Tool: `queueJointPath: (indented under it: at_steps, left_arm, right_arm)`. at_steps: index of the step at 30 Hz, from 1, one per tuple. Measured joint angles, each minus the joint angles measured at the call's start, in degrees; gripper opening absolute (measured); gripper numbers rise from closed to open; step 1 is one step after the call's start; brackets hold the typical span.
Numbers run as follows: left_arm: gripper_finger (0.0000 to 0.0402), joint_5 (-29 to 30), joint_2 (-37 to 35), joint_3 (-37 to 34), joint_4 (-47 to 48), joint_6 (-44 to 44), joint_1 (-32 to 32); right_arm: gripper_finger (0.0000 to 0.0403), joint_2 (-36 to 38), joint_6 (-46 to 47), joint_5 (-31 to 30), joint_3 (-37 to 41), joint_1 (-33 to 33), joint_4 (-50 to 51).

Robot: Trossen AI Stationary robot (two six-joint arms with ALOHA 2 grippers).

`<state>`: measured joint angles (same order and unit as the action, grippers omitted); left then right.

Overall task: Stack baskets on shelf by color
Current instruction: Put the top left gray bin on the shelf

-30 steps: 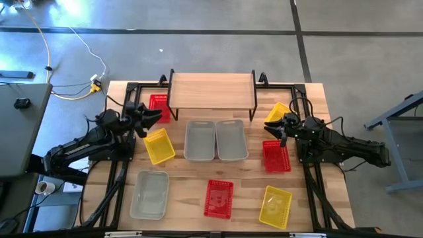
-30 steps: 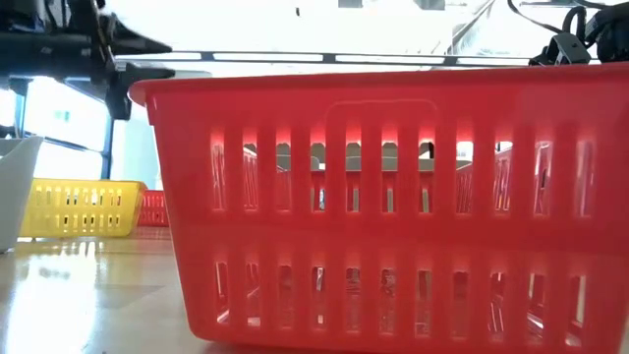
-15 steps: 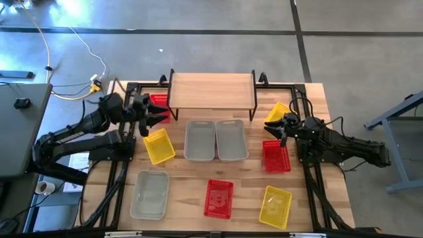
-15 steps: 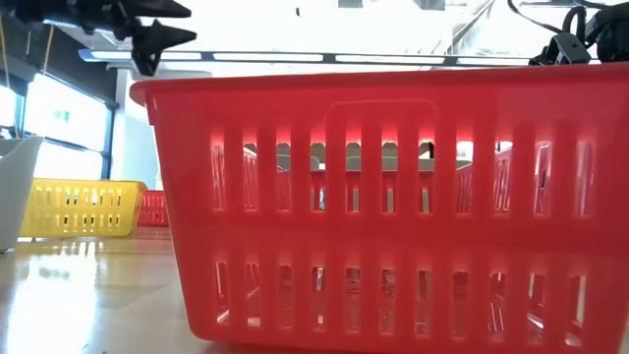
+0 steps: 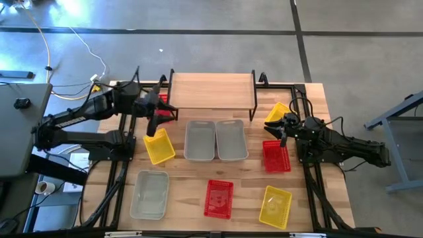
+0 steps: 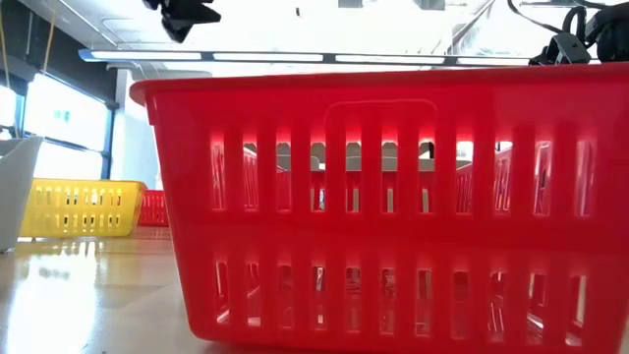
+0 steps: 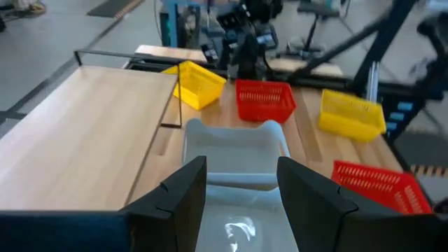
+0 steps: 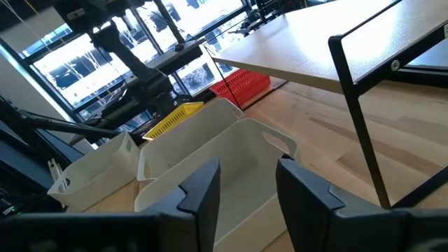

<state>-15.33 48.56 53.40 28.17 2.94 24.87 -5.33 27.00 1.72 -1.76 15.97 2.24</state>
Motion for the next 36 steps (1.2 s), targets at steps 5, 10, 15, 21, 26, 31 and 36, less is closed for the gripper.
queueJointPath:
  at_steps: [5, 10, 15, 21, 26, 31, 36]
  left_arm:
    - [0.0165, 3.8, 5.4, 2.9, 0.3, 2.5, -5.7]
    - [0.0165, 6.5, 11.2, 3.3, 0.4, 3.2, -11.1]
    - [0.0165, 9.5, 16.9, 3.3, 0.4, 3.3, -16.4]
    - [0.0165, 16.4, 22.7, 3.4, 0.3, 3.1, -21.5]
    - [0.0165, 17.7, 27.1, 3.4, 0.2, 2.7, -24.1]
    - [0.0165, 17.7, 30.4, 3.4, 0.3, 2.7, -26.4]
    - [0.0165, 17.7, 32.9, 3.4, 0.4, 2.7, -28.0]
  right_arm:
    - [0.0126, 0.0, 0.0, 0.0, 0.0, 0.0, 0.0]
    - [0.0126, 0.0, 0.0, 0.0, 0.0, 0.0, 0.0]
    - [0.0126, 0.0, 0.0, 0.0, 0.0, 0.0, 0.0]
    - [0.0126, 0.0, 0.0, 0.0, 0.0, 0.0, 0.0]
    - [0.0126, 0.0, 0.0, 0.0, 0.0, 0.0, 0.0]
    - [0.0126, 0.0, 0.0, 0.0, 0.0, 0.0, 0.0]
    - [0.0126, 0.0, 0.0, 0.0, 0.0, 0.0, 0.0]
